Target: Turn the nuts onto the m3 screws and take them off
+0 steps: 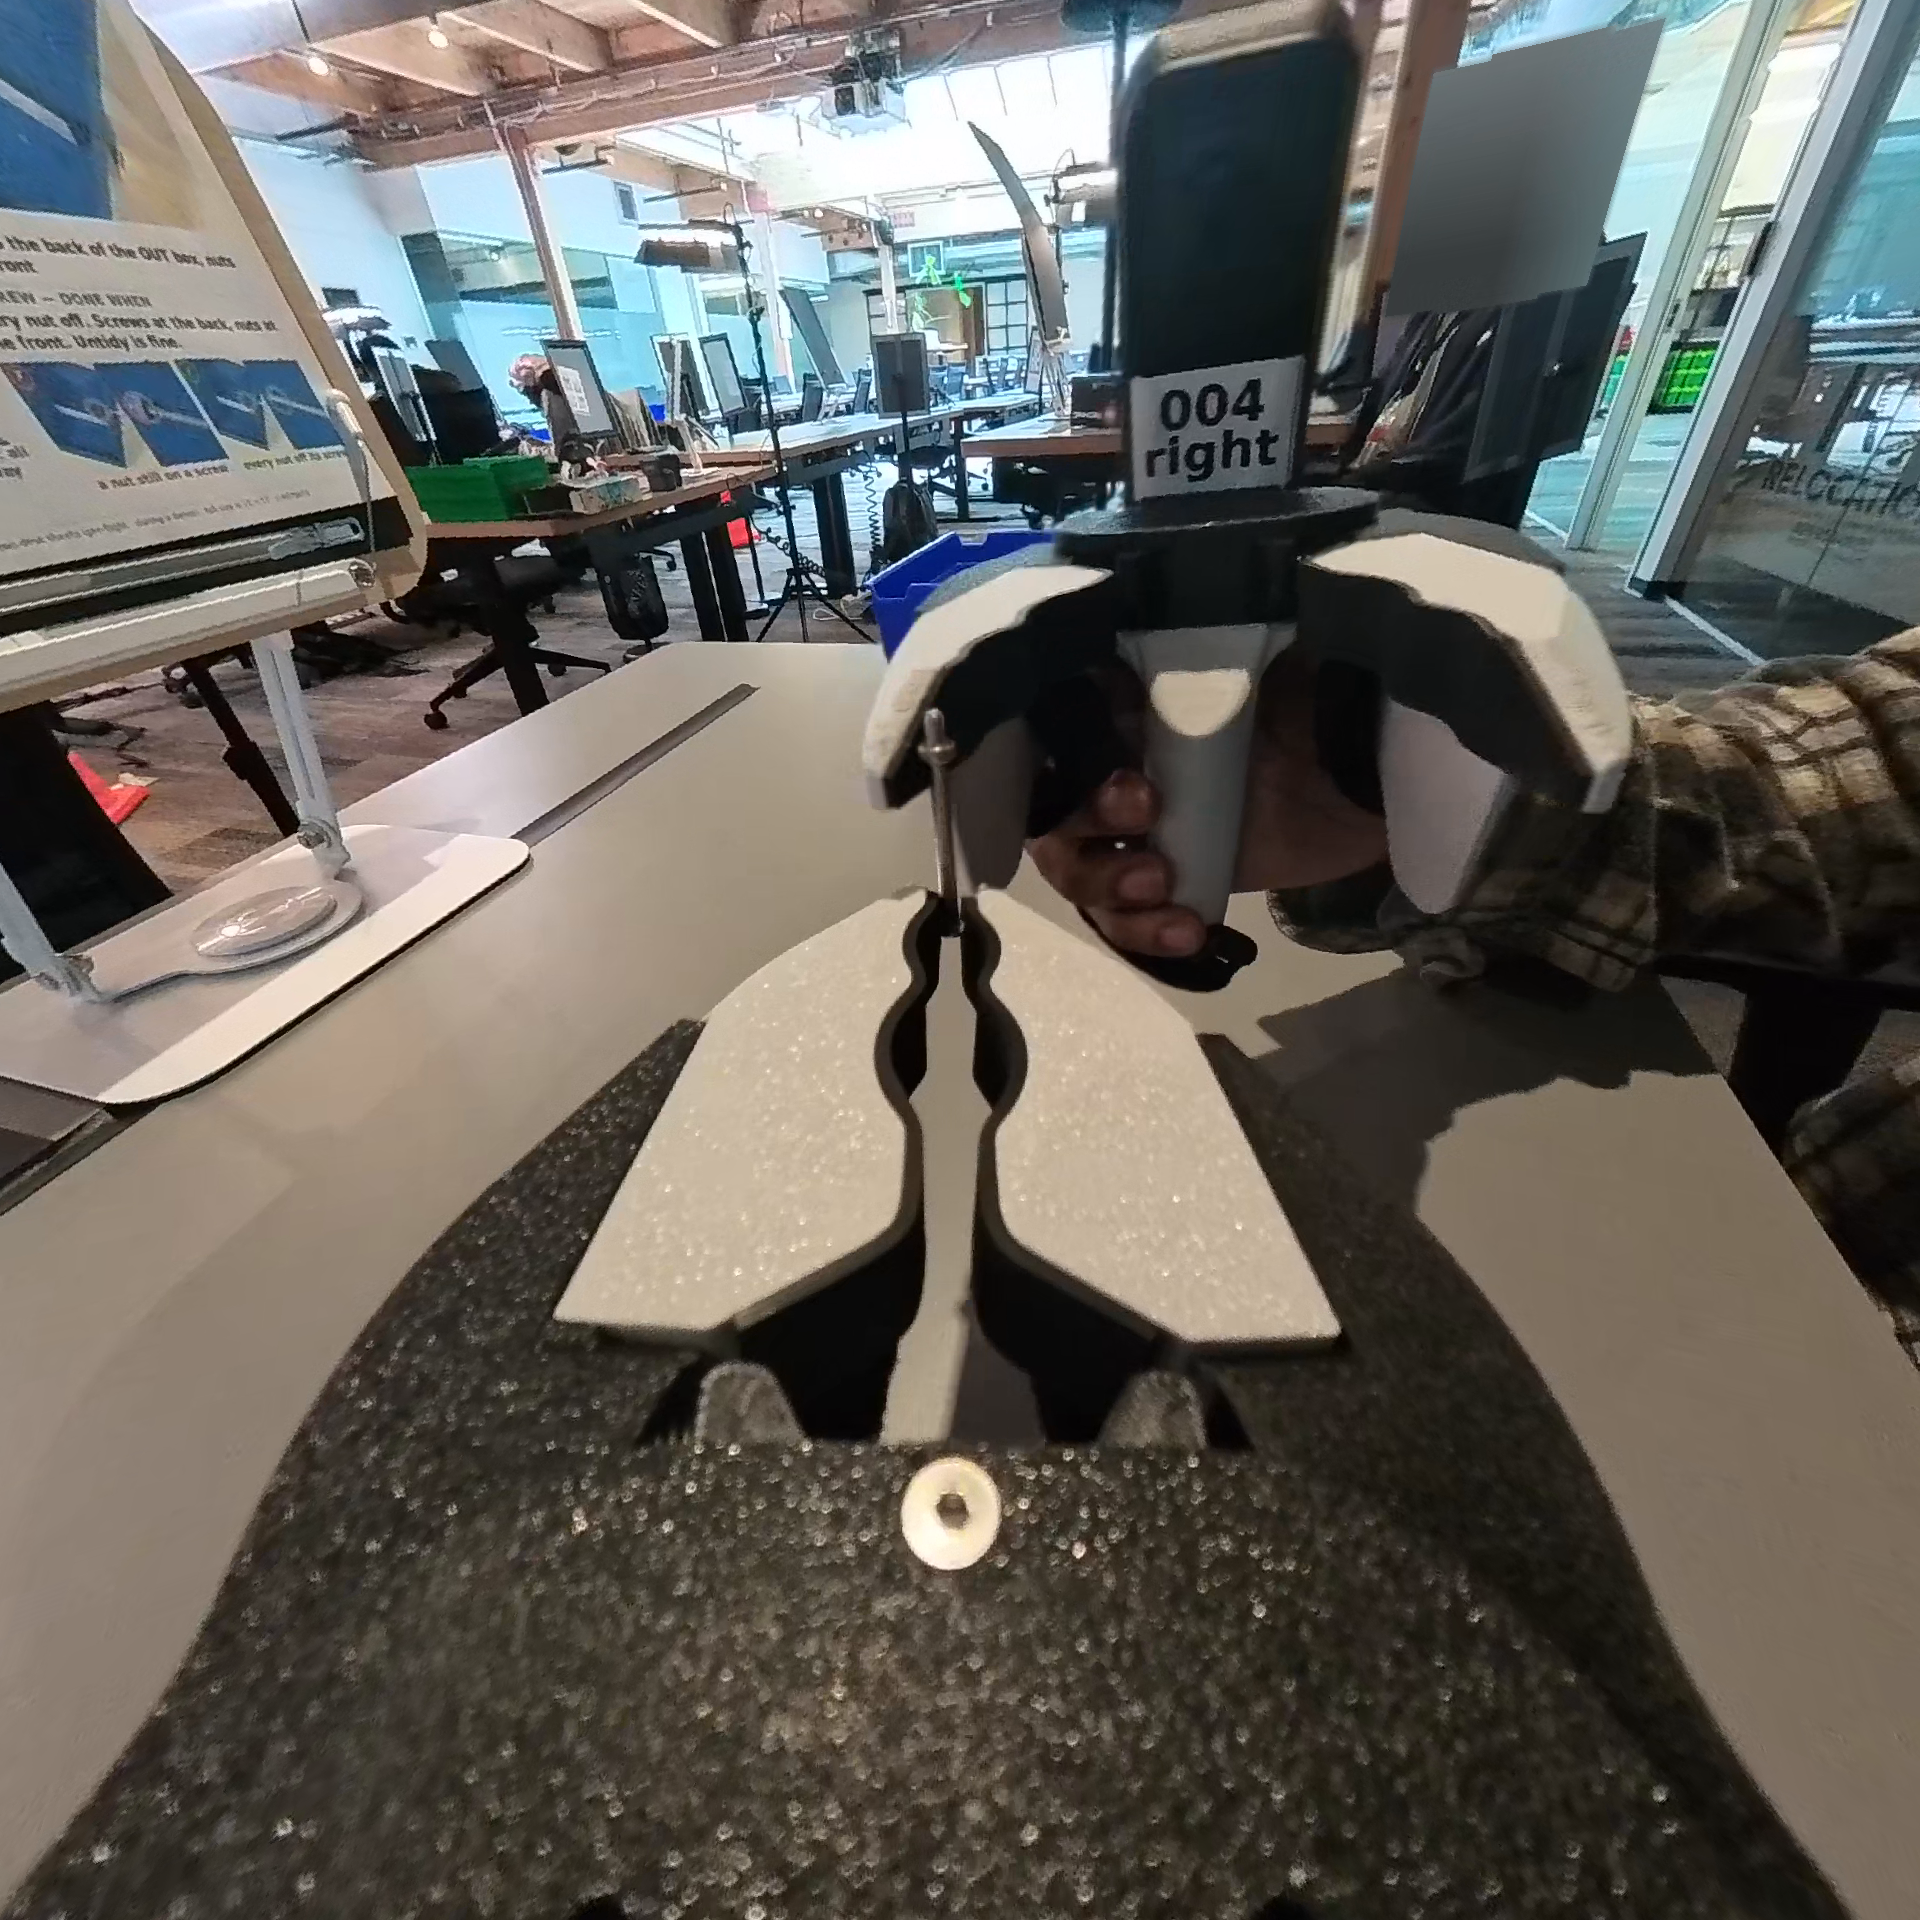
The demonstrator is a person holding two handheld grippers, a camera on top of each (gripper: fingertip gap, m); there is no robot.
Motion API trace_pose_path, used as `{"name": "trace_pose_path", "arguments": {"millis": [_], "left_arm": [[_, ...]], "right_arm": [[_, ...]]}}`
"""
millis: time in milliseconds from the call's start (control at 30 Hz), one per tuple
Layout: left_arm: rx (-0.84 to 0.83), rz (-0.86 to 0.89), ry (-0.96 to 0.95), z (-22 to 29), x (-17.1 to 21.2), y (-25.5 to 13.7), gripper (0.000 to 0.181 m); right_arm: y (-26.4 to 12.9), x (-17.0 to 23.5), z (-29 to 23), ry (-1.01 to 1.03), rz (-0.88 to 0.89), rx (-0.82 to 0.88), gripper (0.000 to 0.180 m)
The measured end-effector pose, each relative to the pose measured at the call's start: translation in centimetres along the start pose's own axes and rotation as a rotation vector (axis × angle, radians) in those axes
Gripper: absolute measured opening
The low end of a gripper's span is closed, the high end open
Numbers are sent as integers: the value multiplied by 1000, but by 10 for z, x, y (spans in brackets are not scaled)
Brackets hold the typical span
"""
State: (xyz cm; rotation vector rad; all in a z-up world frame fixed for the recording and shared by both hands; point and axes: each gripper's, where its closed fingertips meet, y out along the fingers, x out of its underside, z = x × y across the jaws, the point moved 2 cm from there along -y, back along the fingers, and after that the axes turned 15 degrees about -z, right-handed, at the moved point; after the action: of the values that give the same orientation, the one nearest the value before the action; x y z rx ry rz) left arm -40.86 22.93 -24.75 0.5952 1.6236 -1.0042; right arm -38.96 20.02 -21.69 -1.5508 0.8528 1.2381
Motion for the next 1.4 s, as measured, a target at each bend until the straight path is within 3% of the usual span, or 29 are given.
{"name": "trace_pose_path", "arguments": {"millis": [233, 533, 800, 1100, 1400], "left_arm": [[1, 3, 1, 1, -1, -1, 3], [0, 3, 0, 0, 0, -1, 3], [2, 7, 0, 1, -1, -1, 3], [1, 7, -2, 0, 0, -1, 3], [1, 18, -5, 0, -2, -2, 3]], "right_arm": [[-14, 1, -2, 2, 14, 35, 81], [4, -2, 1, 9, -7, -21, 85], [-16, -2, -4, 6, 20, 37, 84], [9, -5, 3, 14, 2, -38, 87], [-19, -3, -5, 16, 25, 38, 85]]}}
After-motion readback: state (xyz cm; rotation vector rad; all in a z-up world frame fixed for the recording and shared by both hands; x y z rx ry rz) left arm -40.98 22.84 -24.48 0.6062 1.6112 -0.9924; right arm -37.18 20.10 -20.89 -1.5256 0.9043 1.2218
